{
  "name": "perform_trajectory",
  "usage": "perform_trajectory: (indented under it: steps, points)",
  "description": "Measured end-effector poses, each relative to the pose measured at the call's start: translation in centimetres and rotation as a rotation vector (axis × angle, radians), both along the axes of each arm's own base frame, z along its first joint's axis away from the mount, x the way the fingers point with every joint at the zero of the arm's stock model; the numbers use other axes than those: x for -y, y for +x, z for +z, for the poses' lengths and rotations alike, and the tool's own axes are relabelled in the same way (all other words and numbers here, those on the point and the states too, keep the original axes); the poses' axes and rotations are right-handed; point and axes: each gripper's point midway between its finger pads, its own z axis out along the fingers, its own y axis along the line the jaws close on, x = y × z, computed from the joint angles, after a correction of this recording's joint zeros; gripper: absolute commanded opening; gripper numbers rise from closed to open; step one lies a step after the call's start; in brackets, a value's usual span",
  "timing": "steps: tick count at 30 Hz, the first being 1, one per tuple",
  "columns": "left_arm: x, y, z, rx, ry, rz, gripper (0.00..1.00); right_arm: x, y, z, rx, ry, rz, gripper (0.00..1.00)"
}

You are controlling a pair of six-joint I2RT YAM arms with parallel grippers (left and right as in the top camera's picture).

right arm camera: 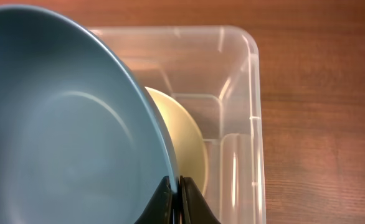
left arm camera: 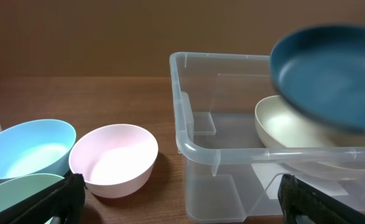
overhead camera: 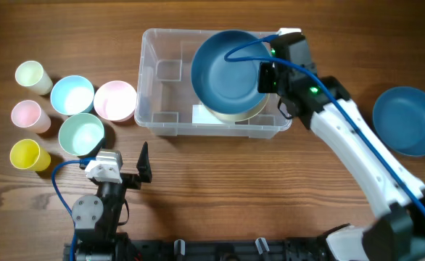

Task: Pack container
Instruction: 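Grasp the teal bowl and place it onto the cream plate, then move the right gripper to the second teal bowl and grasp it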

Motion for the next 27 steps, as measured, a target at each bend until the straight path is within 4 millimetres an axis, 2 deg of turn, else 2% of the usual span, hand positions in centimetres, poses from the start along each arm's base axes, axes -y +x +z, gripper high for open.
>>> perform_trajectory:
  steps: [4,6,7,9,10,15,16,18,21,22,23,25,27]
  points:
    - [0.0,0.0,0.0,0.0,0.0,0.0,1.0,-0.5,1.5,-4.4,-0.062,-0.025,-0.004,0.05]
    - [0.0,0.0,0.0,0.0,0.0,0.0,1.0,-0.6,1.6,-6.2,-0.095,-0.037,-0.004,0.09]
    - [0.0,0.0,0.0,0.0,0.0,0.0,1.0,-0.6,1.7,-6.6,-0.103,-0.038,-0.007,0.18]
    - [0.0,0.0,0.0,0.0,0.0,0.0,1.0,-0.6,1.8,-7.2,-0.111,-0.036,-0.014,0.46]
    - [0.0,0.0,0.0,0.0,0.0,0.0,1.0,-0.6,1.8,-7.3,-0.114,-0.036,-0.016,0.49]
    - [0.0,0.0,0.0,0.0,0.0,0.0,1.0,-0.6,1.8,-6.9,-0.116,-0.036,-0.017,0.5]
    - [0.0,0.0,0.0,0.0,0.0,0.0,1.0,-0.5,1.6,-6.3,-0.119,-0.037,-0.017,0.5]
    - [0.0,0.0,0.0,0.0,0.0,0.0,1.0,0.3,0.5,-3.8,-0.112,-0.045,-0.027,0.5]
    - [0.0,0.0,0.0,0.0,0.0,0.0,1.0,3.2,-1.5,1.6,-0.055,-0.069,-0.091,0.49]
    - [0.0,0.0,0.0,0.0,0.0,0.0,1.0,5.0,-2.7,3.5,-0.045,-0.081,-0.137,0.49]
    - [0.0,0.0,0.0,0.0,0.0,0.0,1.0,7.7,-4.1,5.4,-0.031,-0.094,-0.21,0.49]
    - [0.0,0.0,0.0,0.0,0.0,0.0,1.0,12.8,-6.6,7.2,-0.042,-0.11,-0.349,0.49]
    - [0.0,0.0,0.0,0.0,0.0,0.0,1.0,17.2,-8.5,7.4,-0.077,-0.123,-0.479,0.49]
